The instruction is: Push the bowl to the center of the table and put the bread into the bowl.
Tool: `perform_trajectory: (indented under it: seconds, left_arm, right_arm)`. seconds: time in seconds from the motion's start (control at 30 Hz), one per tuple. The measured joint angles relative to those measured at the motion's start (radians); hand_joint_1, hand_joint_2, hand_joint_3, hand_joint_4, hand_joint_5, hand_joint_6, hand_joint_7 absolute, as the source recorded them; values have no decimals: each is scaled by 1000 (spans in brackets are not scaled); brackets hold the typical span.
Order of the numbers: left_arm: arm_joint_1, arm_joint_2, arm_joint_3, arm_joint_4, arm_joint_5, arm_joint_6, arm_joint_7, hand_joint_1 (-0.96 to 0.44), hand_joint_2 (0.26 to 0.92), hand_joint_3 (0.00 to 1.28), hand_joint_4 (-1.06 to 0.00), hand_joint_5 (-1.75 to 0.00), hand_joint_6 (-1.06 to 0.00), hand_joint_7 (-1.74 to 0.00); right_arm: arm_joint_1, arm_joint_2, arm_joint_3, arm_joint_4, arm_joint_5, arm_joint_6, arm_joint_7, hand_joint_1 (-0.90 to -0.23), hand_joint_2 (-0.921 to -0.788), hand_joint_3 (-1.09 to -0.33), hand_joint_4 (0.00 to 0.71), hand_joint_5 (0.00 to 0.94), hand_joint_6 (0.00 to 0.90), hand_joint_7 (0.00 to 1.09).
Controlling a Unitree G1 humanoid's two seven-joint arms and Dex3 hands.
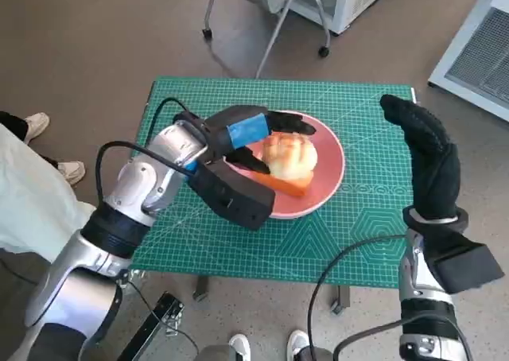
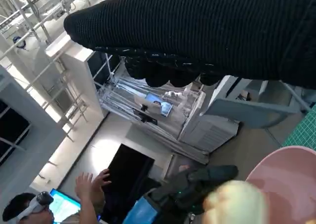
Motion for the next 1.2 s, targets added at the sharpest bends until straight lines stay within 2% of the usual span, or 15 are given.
perform_trajectory:
  seconds: [0.57, 0.9, 1.07, 1.2]
  left_arm:
    - [1, -3, 5, -19, -1, 26, -11, 33, 830, 1, -293, 0, -507, 0]
    - [19, 1, 43, -58, -45, 39, -21, 36, 832, 1, -364, -27, -547, -20]
    - [44, -1, 101, -76, -128, 38, -18, 53, 833, 1, -394, -33, -568, -28]
    - [89, -13, 193, -95, -255, 24, 11, 88, 834, 2, -406, -30, -563, -24]
  right_arm:
    - [0, -8, -1, 6, -18, -8, -2, -566, -921, -830, 393, 13, 38, 762]
    - [0, -9, 2, 3, -31, -8, -7, -560, -921, -834, 393, 12, 35, 766]
    - [-1, -11, 2, -1, -31, -7, -7, -564, -921, -831, 391, 11, 36, 766]
    - [-1, -17, 1, -14, -29, 0, -7, -574, -921, -825, 393, 11, 40, 763]
